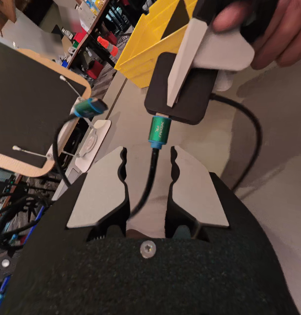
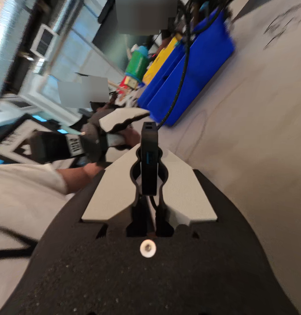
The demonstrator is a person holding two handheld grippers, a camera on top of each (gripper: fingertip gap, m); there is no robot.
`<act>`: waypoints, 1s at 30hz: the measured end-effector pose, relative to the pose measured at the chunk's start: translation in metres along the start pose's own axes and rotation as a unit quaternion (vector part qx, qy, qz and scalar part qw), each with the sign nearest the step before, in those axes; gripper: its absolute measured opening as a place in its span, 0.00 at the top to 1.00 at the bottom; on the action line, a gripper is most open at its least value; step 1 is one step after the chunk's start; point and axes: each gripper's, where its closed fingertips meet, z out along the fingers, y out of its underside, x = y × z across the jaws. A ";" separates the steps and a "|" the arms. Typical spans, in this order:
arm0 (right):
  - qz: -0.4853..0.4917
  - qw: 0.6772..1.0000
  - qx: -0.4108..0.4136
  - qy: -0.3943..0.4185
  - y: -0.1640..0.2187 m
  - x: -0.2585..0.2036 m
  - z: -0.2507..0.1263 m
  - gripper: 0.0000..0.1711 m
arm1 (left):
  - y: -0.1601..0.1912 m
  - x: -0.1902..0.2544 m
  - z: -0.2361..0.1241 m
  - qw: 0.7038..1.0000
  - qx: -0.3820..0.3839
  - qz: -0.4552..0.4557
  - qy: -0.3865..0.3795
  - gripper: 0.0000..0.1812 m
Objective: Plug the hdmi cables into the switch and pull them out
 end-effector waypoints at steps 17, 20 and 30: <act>-0.149 0.984 0.010 0.098 -0.013 0.012 0.009 0.68 | 0.030 0.010 0.012 0.975 -0.061 -0.179 0.118 0.88; -0.291 0.930 0.007 0.223 -0.019 0.012 0.006 0.60 | 0.040 0.008 0.018 0.952 -0.085 -0.261 0.131 0.88; -0.333 0.868 -0.033 0.368 0.003 0.056 0.017 0.59 | 0.041 0.025 0.026 0.938 -0.111 -0.292 0.148 0.88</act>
